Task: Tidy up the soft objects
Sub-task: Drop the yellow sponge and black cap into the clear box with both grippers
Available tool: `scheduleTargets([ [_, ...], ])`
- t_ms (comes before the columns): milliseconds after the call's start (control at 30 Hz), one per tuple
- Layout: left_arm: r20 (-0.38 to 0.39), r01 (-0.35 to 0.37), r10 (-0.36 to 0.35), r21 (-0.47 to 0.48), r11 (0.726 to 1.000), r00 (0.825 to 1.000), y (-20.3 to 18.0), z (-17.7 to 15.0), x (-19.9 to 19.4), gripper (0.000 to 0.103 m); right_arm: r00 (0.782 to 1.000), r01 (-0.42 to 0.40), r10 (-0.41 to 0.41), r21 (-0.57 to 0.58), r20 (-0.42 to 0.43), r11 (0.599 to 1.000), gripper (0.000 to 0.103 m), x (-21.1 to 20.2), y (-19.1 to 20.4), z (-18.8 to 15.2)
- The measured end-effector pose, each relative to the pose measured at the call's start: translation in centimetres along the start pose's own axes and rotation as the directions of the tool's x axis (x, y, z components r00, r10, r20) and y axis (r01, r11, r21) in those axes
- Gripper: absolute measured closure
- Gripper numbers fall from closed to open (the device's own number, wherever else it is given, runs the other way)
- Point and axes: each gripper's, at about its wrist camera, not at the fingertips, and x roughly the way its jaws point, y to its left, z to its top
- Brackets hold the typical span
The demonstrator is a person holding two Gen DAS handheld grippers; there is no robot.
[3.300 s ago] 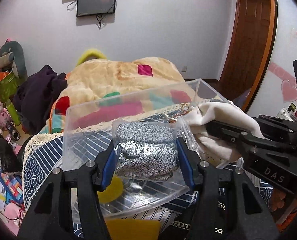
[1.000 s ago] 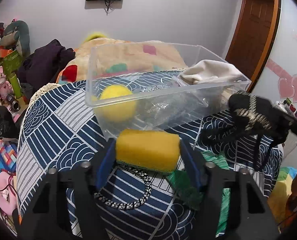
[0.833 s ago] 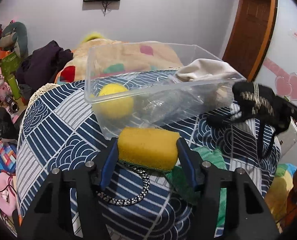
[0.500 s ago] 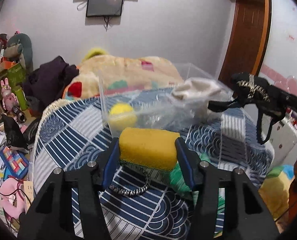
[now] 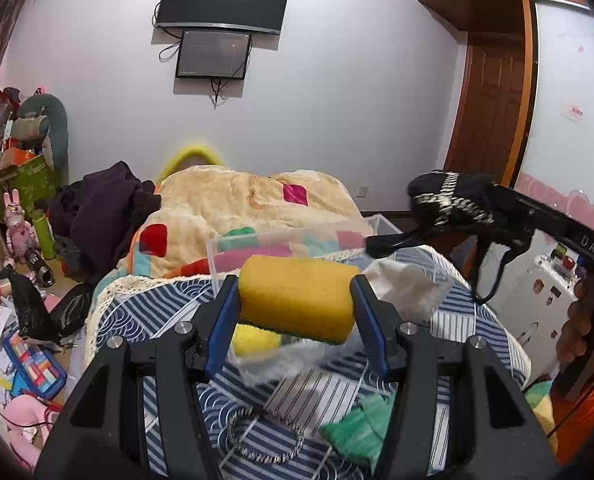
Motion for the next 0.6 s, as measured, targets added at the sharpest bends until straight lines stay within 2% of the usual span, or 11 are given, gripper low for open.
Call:
scheduleTargets([
  [267,-0.075,-0.011,0.009,-0.031,0.999,0.997,0.7,1.0,5.6,0.048,0.995,0.001,-0.003,-0.021,-0.096,1.000,0.092,5.4,1.0,-0.4],
  [600,-0.190,-0.049,0.044,-0.024,0.998,0.981,1.7,0.0,11.8,0.048,0.965,0.028,-0.037,-0.037,-0.259,0.999,0.092,11.1,0.6,-2.5],
])
